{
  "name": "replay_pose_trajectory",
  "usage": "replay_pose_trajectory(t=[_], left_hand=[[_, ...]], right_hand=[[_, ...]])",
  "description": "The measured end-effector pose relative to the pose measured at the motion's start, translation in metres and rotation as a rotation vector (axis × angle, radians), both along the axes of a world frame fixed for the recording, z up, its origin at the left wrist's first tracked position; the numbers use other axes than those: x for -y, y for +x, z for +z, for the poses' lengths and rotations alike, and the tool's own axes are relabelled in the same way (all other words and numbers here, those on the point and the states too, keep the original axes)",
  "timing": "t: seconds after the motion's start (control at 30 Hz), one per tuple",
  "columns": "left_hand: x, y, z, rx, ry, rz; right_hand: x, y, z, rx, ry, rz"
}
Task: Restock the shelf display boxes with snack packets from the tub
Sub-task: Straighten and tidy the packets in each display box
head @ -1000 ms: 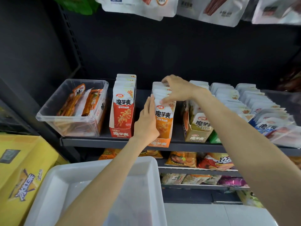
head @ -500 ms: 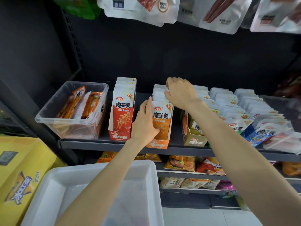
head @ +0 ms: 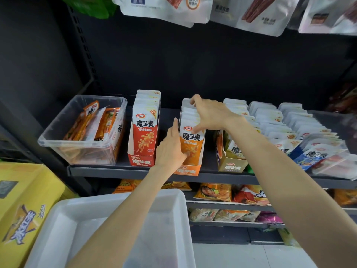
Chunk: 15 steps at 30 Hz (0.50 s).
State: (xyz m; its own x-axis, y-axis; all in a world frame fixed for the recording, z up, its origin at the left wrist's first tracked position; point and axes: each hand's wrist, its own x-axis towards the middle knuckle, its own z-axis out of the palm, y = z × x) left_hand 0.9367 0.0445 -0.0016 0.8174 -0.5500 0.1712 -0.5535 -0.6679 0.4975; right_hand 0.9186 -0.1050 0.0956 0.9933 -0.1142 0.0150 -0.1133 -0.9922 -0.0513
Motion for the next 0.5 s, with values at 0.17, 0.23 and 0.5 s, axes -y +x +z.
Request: replay_pose_trajectory(t=[0.17, 0.23, 0.5], left_hand=[[0.0, 0.002, -0.002, -0.004, 0.027, -0.009], [0.0, 0.003, -0.003, -0.024, 0.023, -0.007], [-0.001, 0.004, -0.006, -0.062, 0.058, 0.008]], right_hand=[[-0.007, 0.002, 0.0, -0.139, -0.044, -0.019], [-0.014, -0.001, -0.003, -0.124, -0.066, -0.005], [-0.029, -0.02, -0.021, 0.144, -0.247, 0.044]])
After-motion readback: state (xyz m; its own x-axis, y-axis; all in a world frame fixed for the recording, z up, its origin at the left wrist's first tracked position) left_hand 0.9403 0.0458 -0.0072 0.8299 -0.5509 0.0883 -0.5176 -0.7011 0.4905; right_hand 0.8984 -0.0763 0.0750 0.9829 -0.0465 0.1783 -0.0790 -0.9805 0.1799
